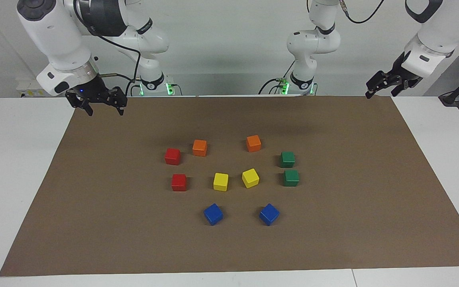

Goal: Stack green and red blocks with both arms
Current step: 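Reach the left gripper to a green cube while the right gripper reaches a red cube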

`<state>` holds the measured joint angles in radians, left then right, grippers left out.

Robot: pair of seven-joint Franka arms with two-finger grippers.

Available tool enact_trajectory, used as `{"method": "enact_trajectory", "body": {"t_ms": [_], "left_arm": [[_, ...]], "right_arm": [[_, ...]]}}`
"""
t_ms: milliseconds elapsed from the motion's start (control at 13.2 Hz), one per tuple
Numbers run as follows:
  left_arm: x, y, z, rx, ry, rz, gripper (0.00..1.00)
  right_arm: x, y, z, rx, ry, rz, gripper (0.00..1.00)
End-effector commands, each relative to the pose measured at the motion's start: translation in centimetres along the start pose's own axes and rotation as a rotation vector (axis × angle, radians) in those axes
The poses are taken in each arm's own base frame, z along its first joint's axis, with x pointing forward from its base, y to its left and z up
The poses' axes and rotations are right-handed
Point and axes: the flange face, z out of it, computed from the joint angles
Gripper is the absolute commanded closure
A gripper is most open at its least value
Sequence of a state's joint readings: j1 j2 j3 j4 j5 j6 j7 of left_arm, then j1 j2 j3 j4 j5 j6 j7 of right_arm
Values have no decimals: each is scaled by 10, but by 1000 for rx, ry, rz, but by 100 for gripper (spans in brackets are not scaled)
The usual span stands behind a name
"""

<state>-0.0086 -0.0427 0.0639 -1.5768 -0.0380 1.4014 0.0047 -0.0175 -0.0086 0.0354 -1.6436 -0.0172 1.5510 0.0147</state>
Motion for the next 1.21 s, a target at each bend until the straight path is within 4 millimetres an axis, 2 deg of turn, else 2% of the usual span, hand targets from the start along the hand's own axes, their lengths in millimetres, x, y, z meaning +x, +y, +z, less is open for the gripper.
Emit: {"method": "enact_trajectory", "body": {"t_ms": [0,529,680,756,907,1133], "left_arm": [[2,2,-5,-10,19,8,0],[1,6,-3,-10,48,29,0],[-1,9,5,-10,45,43,0],[-3,25,12,-8,49,76,0],[-6,55,42,-10,110,107,0],[-11,110,87,-16,130,152,0]], "right_arm": [[3,2,-3,9,-2,2,0],[2,1,-1,8,-6,-14,0],[0,-2,1,8,-11,-18,0],[-2,-3,4,9,-19,-29,0],[-1,-14,5,10,-9,-28,0],[-2,-74,11,7,17,35,0]]}}
